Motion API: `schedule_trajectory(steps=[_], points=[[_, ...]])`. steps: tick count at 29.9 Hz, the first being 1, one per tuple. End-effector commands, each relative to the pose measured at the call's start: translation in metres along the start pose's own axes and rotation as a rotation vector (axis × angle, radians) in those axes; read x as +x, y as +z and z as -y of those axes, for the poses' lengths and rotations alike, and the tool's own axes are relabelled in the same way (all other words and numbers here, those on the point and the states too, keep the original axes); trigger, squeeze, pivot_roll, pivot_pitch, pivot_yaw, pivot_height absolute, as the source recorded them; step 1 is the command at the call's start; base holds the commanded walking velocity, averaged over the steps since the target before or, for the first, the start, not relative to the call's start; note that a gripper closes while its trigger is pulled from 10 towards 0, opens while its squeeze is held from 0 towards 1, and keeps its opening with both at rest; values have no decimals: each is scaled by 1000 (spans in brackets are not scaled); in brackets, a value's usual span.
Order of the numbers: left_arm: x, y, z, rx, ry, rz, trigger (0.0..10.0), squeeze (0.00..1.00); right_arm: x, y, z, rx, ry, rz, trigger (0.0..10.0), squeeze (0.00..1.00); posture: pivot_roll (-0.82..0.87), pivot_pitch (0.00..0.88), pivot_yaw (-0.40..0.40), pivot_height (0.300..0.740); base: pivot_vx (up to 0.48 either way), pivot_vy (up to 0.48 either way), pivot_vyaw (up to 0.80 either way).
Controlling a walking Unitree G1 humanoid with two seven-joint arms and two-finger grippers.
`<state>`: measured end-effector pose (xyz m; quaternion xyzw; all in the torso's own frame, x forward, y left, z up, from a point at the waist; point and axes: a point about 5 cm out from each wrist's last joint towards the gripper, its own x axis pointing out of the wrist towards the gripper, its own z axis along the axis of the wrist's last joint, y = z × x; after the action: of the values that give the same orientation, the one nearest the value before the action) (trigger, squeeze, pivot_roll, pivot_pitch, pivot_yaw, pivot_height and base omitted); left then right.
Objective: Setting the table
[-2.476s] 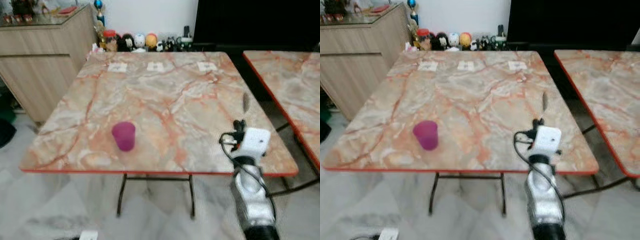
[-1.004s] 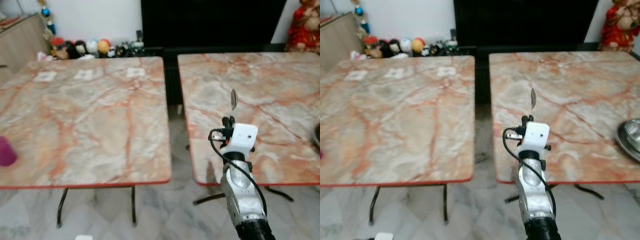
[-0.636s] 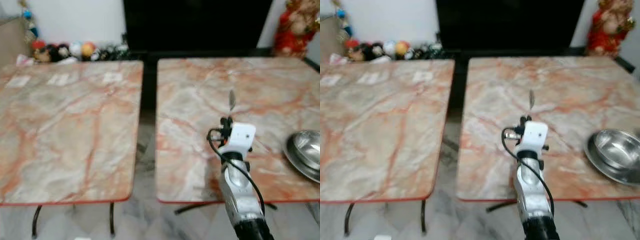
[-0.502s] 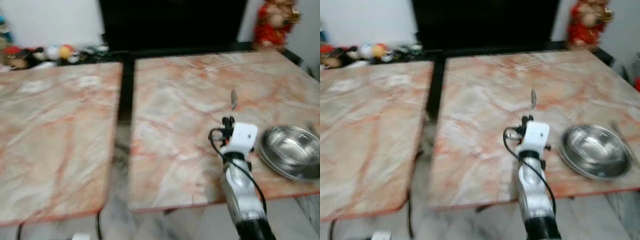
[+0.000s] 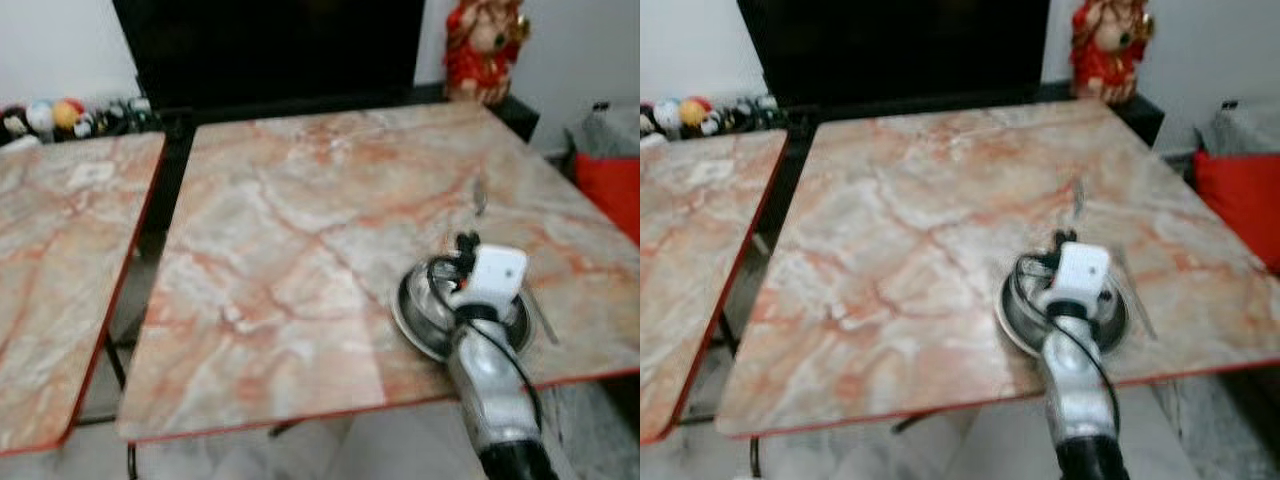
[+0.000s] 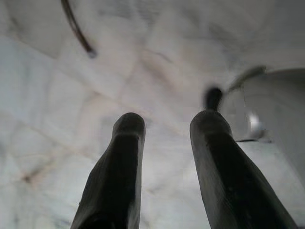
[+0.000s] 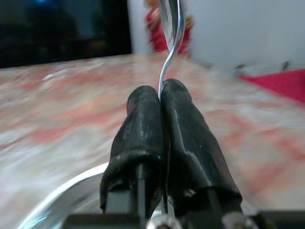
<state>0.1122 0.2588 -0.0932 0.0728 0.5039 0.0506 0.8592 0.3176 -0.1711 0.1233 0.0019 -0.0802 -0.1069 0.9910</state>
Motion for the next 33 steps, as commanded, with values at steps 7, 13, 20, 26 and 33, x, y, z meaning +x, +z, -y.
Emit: schedule_trajectory(steps=[7,13,20,26,33], points=[[5,17,7,-2,13,32,10000,0,2,14,-9,17,21,60,10000,0,-109,0,47,740,0,-106,0],[9,31,21,13,-3,57,10000,0,9,22,3,-6,-7,90,10000,0,-114,0,48,740,0,0,0],[10,33,26,42,-16,60,10000,0,10,21,8,-24,-11,79,10000,0,-114,0,44,740,0,-217,0],[8,24,21,37,-9,45,10000,0,10,20,8,-30,0,70,10000,0,-112,0,41,740,0,-444,0],[7,22,20,27,-7,41,10000,0,14,19,12,-47,7,54,10000,0,-113,0,40,740,0,-178,0]])
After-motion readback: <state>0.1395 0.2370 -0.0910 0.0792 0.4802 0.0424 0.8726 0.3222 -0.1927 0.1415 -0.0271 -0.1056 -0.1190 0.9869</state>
